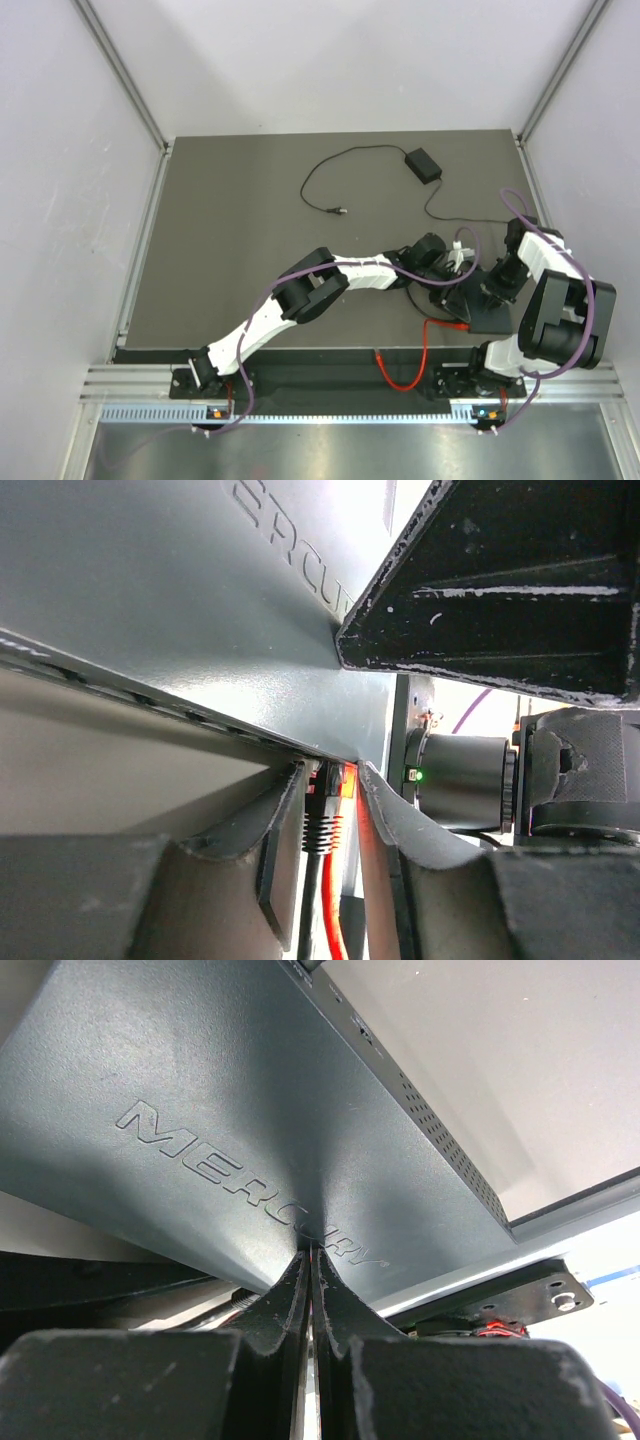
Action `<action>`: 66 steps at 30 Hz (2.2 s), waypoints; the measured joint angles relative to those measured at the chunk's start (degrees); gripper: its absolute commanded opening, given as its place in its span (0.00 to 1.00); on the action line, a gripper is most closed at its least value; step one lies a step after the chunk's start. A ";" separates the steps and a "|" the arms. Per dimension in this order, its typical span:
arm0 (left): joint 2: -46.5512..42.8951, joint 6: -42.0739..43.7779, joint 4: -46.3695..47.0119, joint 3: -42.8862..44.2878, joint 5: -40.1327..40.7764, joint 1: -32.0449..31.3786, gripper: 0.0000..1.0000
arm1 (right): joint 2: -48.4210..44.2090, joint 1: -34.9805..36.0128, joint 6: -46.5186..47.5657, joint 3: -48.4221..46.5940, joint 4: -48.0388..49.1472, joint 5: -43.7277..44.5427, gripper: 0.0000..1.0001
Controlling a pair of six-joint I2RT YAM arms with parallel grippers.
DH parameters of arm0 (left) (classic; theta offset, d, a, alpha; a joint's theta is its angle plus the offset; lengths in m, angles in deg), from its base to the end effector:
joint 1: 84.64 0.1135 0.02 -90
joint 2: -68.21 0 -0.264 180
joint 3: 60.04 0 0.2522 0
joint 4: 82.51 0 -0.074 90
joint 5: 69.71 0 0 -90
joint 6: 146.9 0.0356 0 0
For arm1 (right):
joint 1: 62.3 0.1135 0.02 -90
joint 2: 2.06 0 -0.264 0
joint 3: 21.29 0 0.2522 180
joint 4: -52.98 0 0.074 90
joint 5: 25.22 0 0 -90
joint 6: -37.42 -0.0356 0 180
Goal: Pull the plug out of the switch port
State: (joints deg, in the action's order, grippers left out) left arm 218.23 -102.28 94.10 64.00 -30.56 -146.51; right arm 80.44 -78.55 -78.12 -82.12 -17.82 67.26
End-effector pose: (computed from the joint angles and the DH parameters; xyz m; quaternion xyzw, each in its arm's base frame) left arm 0.2394 -0.5064 0.0876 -0.3263 -0.7405 0.5868 0.0280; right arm 0.2062 -0.0617 0.1726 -0.3561 -0.9340 0.0233 0.0197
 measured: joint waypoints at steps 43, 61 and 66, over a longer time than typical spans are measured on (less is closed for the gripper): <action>-3.50 3.34 -14.73 -2.69 -3.82 3.63 0.00 | 2.14 0.50 -0.24 -1.07 -1.22 0.72 0.00; -10.51 13.53 -29.81 2.78 12.87 12.39 0.00 | 1.11 2.27 0.00 -0.63 -0.90 1.57 0.00; -18.58 18.84 -37.38 4.11 18.16 13.22 0.00 | 0.74 2.54 0.04 -0.55 -0.76 1.55 0.00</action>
State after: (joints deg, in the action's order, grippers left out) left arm 199.65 -83.44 56.72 68.11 -12.40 -133.28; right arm 81.18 -76.01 -78.08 -82.66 -18.59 68.81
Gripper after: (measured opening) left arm 0.161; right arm 0.004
